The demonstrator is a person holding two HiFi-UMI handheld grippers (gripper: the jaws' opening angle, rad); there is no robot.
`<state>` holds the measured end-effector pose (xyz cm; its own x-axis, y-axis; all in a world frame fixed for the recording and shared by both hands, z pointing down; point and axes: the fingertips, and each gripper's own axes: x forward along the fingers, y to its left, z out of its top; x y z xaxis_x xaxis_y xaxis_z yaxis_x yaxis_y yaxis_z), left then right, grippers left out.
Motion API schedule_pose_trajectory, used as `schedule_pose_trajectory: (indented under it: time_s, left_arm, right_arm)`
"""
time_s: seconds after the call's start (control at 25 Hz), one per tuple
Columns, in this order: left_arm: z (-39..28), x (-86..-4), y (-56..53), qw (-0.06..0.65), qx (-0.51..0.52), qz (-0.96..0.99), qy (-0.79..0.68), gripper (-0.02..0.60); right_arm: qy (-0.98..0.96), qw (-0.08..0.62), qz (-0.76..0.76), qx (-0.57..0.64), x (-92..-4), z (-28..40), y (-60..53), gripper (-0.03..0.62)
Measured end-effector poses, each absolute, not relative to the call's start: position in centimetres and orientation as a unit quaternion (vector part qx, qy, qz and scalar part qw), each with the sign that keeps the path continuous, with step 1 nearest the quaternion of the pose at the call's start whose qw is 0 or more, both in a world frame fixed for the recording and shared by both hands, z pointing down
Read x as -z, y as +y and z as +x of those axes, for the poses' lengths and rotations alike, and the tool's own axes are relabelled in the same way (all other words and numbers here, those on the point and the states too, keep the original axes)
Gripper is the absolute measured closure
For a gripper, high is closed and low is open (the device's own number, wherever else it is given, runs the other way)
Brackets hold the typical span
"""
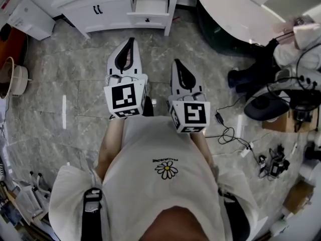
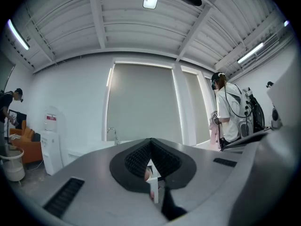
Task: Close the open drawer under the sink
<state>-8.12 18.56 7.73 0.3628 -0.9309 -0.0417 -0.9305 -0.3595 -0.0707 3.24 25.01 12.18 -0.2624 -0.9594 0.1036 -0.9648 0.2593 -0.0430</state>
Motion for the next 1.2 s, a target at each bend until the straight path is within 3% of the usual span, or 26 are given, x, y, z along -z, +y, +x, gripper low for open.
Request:
schedule_pose_trajectory:
  time_s: [0.72, 0.96, 1.2]
  left_arm:
    - [-15.4, -8.3, -3.4, 0.011, -0.015, -0.827, 0.561, 0.561]
    - [-15.1, -10.8, -7.3, -0.021, -0.004, -0.824, 0.566, 0.561]
    - [-13.5, -10.2, -9.1, 0.0, 0.004, -0.823, 0.568, 0.561]
  right_arm:
    - [-0.794, 0.058, 0.601, -0.072, -12.6, -3.2, 2.6, 0.569]
    - [-0.786, 0.072, 0.606, -0.094, -14.5, -2.2, -0.4, 0.569]
    - [-0.791, 0.066, 0.602, -0.09, -14.3, -0.7, -3.4, 0.569]
